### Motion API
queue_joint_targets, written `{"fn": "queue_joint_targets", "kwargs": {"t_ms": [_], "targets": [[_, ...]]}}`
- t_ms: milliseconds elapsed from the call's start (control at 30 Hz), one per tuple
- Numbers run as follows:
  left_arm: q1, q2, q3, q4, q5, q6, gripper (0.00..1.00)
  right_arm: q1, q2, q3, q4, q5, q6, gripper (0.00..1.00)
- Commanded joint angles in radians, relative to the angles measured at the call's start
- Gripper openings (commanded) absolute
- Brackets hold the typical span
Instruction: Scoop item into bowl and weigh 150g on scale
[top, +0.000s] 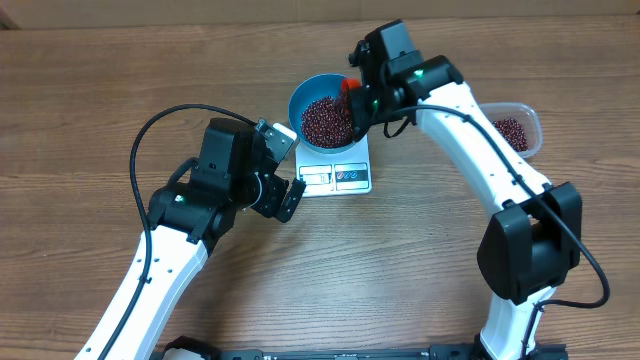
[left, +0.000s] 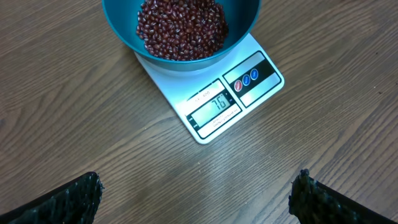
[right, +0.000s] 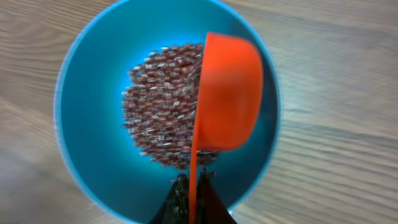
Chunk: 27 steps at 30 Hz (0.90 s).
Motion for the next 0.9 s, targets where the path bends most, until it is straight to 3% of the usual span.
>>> {"fn": "queue_joint_targets", "kwargs": {"t_ms": [0, 300, 400, 867], "targets": [[0.004, -0.008, -0.003, 0.001, 0.011, 0.019, 1.0, 0.053, -0.005, 0.026, 0.008, 0.214, -0.066, 0.04], [0.004, -0.008, -0.003, 0.001, 0.011, 0.019, 1.0, 0.203, -0.005, 0.026, 0.013, 0.567, -0.098, 0.04], [0.004, -0.008, -0.003, 0.001, 0.011, 0.019, 1.0, 0.219, -0.005, 0.026, 0.017, 0.601, -0.097, 0.04], [0.004, -0.008, -0.003, 0.001, 0.011, 0.019, 1.0, 0.097, -0.089, 0.026, 0.031, 0.219, -0.093, 0.04]]}}
